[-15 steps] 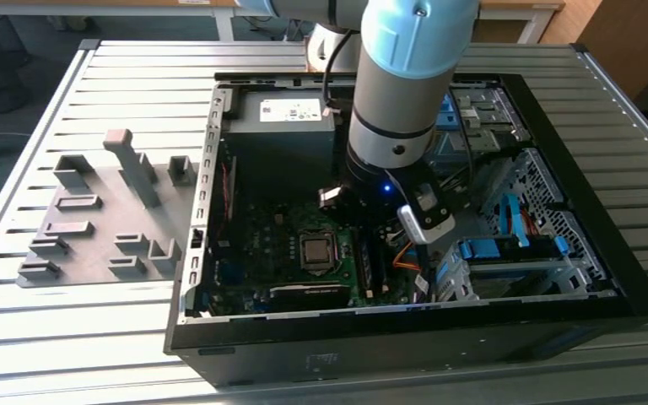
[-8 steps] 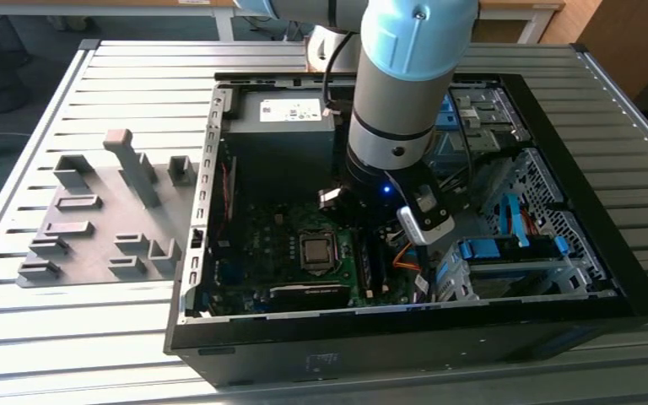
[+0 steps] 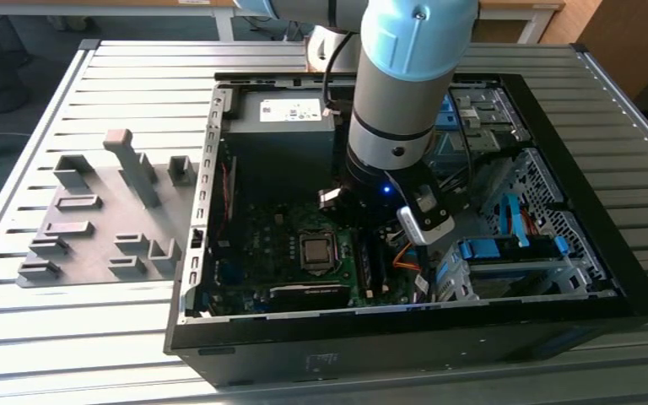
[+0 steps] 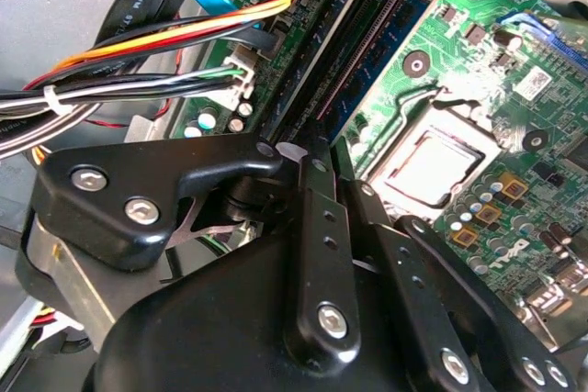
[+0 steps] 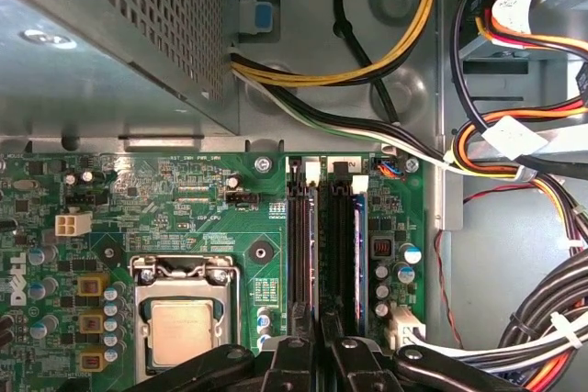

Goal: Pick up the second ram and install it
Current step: 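Insert the second ram into the second slot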

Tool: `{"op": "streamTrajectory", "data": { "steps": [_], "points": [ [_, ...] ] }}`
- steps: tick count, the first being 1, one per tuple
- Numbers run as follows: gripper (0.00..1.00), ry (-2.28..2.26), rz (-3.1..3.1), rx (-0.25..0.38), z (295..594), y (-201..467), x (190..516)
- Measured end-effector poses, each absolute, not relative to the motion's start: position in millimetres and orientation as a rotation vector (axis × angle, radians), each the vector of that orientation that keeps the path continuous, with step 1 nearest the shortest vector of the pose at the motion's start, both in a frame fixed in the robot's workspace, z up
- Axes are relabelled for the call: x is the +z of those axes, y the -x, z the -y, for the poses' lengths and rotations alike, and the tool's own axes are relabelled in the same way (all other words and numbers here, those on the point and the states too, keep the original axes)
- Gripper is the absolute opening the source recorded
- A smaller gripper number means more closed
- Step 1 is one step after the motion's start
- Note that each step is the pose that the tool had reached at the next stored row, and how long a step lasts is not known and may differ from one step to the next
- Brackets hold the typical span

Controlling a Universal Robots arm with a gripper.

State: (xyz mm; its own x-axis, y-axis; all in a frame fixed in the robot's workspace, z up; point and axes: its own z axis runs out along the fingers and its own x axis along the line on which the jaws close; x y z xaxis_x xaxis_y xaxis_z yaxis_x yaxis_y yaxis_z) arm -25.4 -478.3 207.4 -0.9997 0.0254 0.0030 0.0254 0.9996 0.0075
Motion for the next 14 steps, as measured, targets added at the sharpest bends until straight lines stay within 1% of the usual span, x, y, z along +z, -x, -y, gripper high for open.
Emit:
{"op": "streamTrajectory", "data": {
  "steps": [3,4,9,14],
  "points": [
    [0.15,0.04,3.138,-0.012,478.3,25.4,207.3],
    [0.22,0.04,3.138,-0.012,478.3,25.4,207.2],
    [0.22,0.04,3.138,-0.012,478.3,25.4,208.6],
    [0.22,0.04,3.138,-0.012,478.3,25.4,219.6]
  ]
}}
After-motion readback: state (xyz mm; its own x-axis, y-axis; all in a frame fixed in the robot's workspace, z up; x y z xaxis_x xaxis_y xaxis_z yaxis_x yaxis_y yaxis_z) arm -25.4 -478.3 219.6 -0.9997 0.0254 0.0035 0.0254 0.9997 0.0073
